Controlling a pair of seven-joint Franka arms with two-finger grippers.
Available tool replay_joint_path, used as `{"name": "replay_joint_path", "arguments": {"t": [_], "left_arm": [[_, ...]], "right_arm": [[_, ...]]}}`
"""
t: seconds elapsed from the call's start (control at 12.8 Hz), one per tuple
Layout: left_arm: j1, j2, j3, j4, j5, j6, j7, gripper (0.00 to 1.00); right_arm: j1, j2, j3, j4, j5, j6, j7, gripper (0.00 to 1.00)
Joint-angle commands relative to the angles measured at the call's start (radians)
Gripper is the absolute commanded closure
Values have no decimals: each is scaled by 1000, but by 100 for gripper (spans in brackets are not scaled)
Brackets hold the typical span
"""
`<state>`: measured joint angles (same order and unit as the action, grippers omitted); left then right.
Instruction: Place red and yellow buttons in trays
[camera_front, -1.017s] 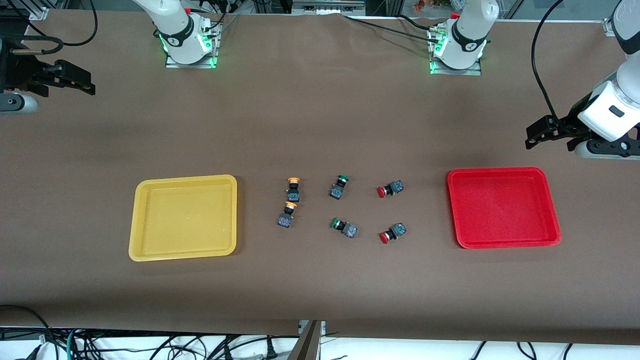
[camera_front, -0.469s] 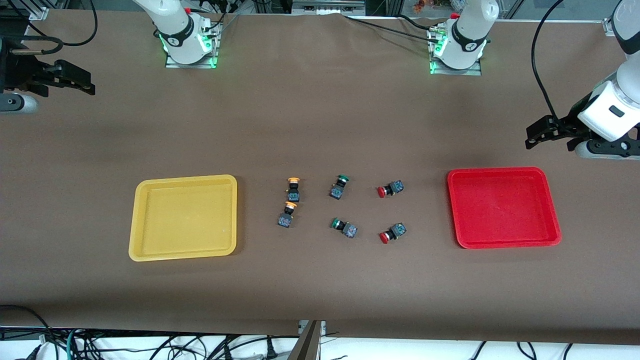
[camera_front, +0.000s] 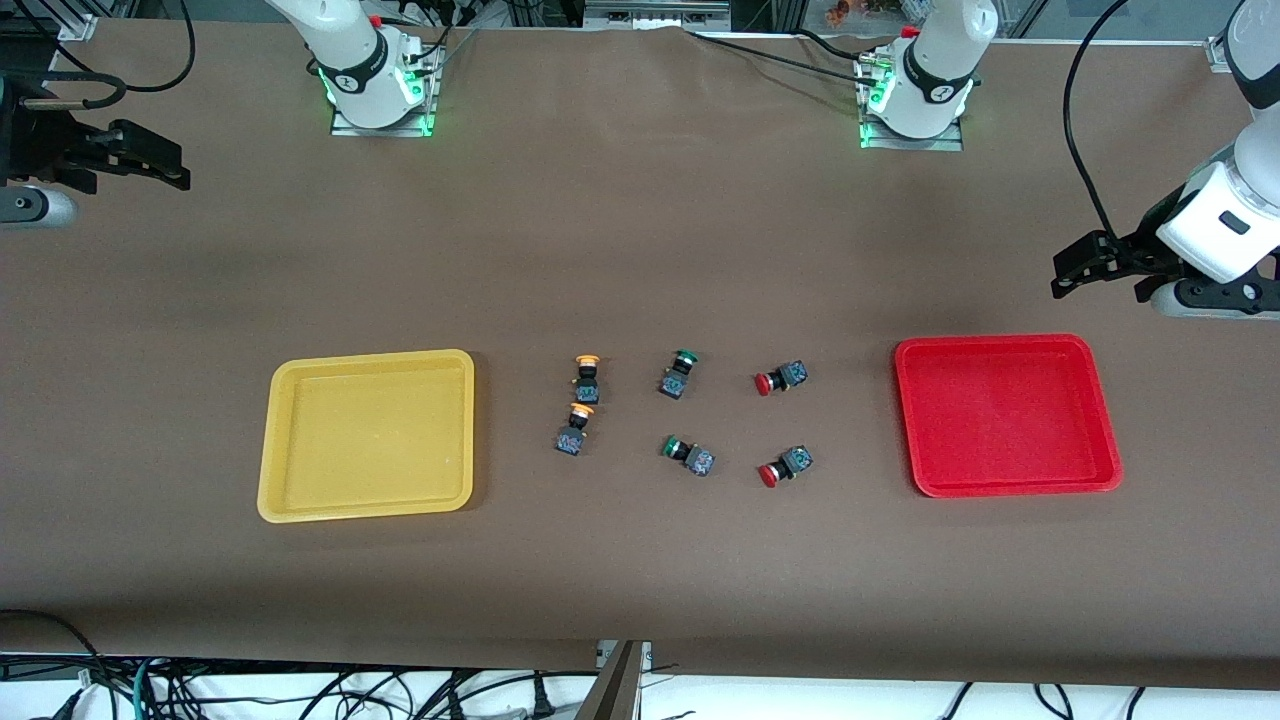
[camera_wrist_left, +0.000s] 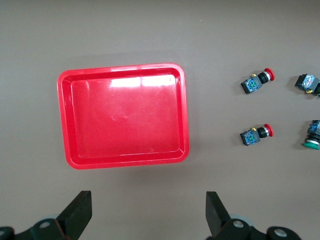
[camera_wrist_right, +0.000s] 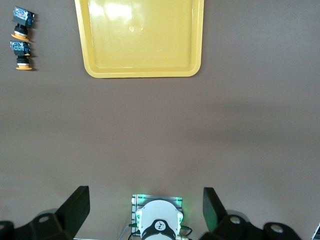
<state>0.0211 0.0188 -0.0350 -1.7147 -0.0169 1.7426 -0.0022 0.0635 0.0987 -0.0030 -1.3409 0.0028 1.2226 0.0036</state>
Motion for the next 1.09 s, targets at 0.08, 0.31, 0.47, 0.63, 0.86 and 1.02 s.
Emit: {"name": "replay_joint_path", "arguments": {"t": [0.08, 0.31, 0.47, 0.63, 0.86, 1.02], "left_arm": [[10, 0, 4, 6, -15, -15, 2, 0], [10, 0, 3, 7, -15, -15, 4, 0], [10, 0, 3, 7, -15, -15, 2, 0], [11, 0, 3, 7, -15, -17, 4, 0], [10, 0, 3, 7, -15, -17, 4, 0], [10, 0, 3, 7, -15, -17, 4, 0]], "right_arm": [[-8, -7, 3, -6, -9, -2, -11, 0], [-8, -7, 3, -6, -9, 0, -11, 0], [-8, -7, 3, -6, -7, 0, -11, 0], [-8, -7, 3, -6, -6, 9, -10, 0], [-10, 42, 3, -6, -9, 40, -8, 0], [-13, 70, 1, -11, -4, 69, -7, 0]]}}
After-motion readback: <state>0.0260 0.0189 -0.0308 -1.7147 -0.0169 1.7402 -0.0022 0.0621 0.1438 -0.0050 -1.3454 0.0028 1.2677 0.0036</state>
